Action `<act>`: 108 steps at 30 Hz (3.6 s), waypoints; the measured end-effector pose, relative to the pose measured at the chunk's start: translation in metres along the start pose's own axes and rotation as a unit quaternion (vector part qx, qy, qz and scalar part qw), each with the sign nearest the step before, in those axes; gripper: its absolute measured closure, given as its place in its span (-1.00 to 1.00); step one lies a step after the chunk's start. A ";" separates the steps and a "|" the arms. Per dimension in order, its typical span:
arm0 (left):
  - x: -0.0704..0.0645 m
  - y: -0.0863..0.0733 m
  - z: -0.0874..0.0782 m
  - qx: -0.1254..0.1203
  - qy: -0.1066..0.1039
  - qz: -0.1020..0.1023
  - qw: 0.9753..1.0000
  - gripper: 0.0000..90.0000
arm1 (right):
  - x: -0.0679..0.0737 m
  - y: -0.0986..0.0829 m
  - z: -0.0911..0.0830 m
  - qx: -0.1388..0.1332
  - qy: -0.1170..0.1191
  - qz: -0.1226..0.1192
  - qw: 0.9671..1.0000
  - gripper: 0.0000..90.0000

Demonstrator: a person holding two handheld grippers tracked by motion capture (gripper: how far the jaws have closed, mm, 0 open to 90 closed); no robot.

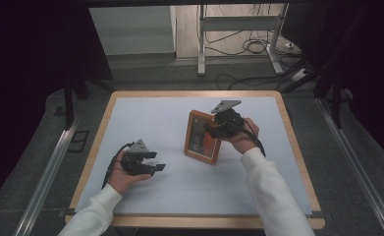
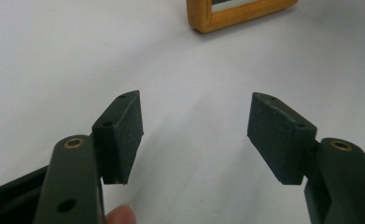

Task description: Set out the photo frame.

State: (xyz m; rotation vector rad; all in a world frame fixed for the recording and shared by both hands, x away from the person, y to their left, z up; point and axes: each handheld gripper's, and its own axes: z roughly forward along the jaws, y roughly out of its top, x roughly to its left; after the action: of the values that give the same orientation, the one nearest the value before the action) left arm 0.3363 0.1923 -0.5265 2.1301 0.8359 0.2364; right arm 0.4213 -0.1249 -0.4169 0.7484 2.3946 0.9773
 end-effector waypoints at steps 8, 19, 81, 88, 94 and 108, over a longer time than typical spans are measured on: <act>-0.001 0.000 0.001 0.002 -0.001 0.002 1.000 -0.22 | 0.000 -0.003 0.004 -0.004 -0.014 0.015 1.000 -0.25; -0.001 0.000 0.001 0.000 0.001 0.001 1.000 -0.23 | -0.003 -0.015 -0.016 -0.044 -0.023 0.084 0.995 -0.63; -0.012 0.000 0.000 -0.006 0.010 -0.001 1.000 -0.22 | 0.065 -0.108 0.019 0.010 0.045 0.074 0.996 0.99; -0.012 0.000 0.000 -0.007 0.010 0.000 1.000 -0.22 | 0.062 -0.109 0.018 0.013 0.040 0.070 0.997 0.99; -0.012 0.000 0.000 -0.008 0.010 0.000 1.000 -0.22 | 0.056 -0.112 0.016 0.013 0.033 0.077 0.996 0.99; -0.011 0.000 -0.001 -0.009 0.010 -0.002 1.000 -0.22 | 0.045 -0.117 0.014 0.010 0.022 0.086 0.996 0.99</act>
State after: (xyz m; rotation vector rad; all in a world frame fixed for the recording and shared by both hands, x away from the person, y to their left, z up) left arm 0.3272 0.1856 -0.5243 2.1121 0.8462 0.2642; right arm 0.3590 -0.1597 -0.5207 0.9621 2.4122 1.0474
